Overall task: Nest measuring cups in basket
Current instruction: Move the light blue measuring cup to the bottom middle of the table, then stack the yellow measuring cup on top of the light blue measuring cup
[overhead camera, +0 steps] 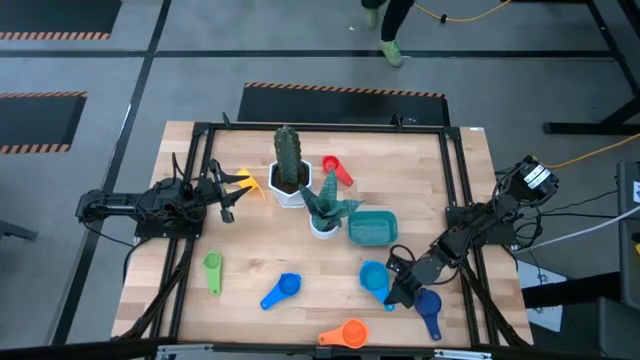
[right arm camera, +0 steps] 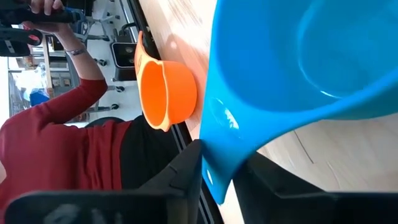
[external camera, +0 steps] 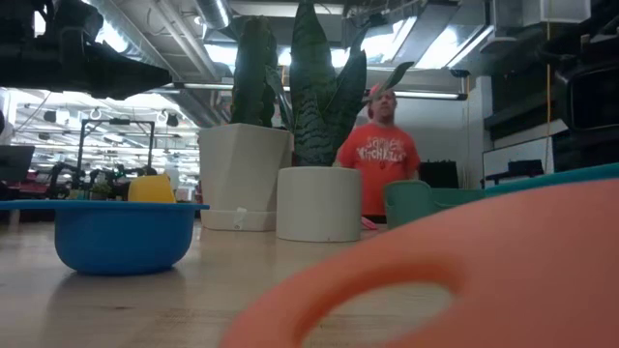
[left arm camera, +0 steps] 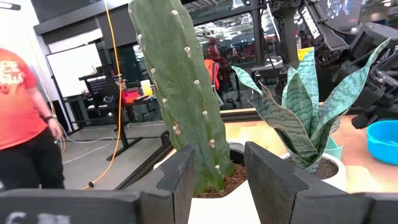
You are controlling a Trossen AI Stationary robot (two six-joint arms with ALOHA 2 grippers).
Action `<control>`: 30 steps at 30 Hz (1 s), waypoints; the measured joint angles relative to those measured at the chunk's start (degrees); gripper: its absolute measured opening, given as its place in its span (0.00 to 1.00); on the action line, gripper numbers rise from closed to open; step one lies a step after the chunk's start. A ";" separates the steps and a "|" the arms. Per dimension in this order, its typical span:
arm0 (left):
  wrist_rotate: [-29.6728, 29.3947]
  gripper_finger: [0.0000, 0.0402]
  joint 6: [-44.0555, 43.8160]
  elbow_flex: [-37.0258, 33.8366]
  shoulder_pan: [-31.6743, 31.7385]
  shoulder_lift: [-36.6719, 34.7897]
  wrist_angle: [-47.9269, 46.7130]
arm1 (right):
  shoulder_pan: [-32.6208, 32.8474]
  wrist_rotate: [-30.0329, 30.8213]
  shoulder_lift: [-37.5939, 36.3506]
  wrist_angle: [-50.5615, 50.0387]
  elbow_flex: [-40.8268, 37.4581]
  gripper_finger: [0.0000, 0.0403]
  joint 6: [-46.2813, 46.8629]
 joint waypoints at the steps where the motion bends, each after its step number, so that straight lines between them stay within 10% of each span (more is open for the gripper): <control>1: 0.02 0.33 0.02 -0.02 -0.02 0.00 0.00 | 0.00 -0.02 0.00 -0.03 0.00 0.23 -0.01; 30: 0.01 0.33 0.00 -0.01 0.00 0.00 0.00 | -0.04 -6.14 -3.69 -0.08 0.00 0.23 -0.17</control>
